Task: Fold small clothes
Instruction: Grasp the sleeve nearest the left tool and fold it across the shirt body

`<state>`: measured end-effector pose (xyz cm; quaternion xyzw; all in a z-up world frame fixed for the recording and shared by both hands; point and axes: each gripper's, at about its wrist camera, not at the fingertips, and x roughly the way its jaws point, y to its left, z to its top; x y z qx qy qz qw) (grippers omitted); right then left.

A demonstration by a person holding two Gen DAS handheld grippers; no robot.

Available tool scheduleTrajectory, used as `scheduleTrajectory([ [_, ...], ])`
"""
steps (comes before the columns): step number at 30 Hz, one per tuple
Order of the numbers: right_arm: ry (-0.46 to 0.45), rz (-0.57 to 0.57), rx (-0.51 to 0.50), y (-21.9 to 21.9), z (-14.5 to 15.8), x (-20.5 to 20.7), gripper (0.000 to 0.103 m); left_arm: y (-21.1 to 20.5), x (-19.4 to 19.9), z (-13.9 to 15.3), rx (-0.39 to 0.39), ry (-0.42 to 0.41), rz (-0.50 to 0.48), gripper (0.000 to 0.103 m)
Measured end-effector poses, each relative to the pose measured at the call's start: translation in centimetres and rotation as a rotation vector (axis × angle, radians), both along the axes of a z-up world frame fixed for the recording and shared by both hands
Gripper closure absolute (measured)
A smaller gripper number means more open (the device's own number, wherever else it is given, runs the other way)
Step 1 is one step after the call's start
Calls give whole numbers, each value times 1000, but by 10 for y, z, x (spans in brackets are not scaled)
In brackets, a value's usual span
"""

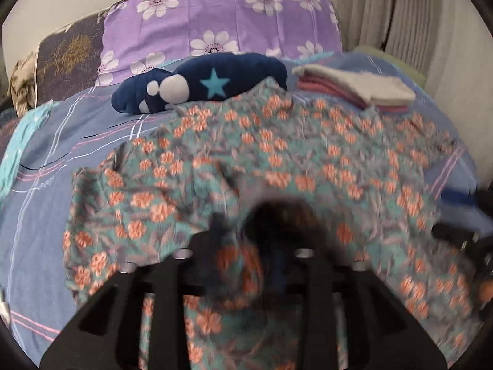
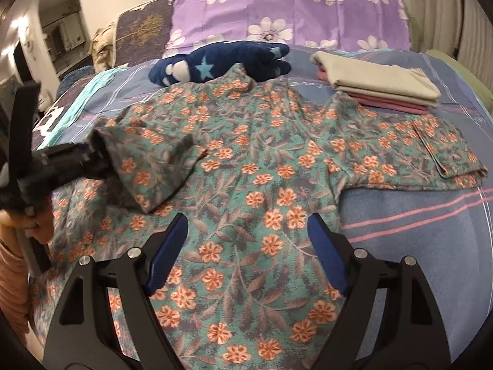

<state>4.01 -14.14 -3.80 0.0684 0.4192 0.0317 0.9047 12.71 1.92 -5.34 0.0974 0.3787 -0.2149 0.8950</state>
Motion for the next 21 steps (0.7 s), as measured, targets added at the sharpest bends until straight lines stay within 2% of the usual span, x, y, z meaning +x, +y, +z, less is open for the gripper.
scheduleTrajectory([
  [2,-2,51,-18,10,1,2,22,3,-11,1,51,-42,-9,47],
  [4,0,114,-46,25,0,6,22,9,-17,5,114,-97,6,38],
  [5,0,142,-57,33,0,7,22,12,-21,7,135,-117,12,38],
  [8,-2,234,-93,64,-2,17,22,26,-27,5,185,-138,43,27],
  [12,5,301,-157,103,-10,36,24,51,-15,-8,268,-117,160,26],
  [14,29,315,-216,122,-21,51,37,65,-9,-11,288,-110,220,26],
  [15,39,311,-252,128,-26,57,54,74,-6,-11,293,-108,250,26],
  [16,43,298,-282,131,-29,65,79,81,-3,-11,295,-106,274,26],
  [17,37,279,-275,129,-28,70,94,88,2,-11,304,-106,301,27],
  [19,-13,185,-250,111,-11,74,95,102,13,-14,355,-122,372,26],
  [21,-107,106,-228,88,14,69,96,114,21,-17,388,-137,417,26],
])
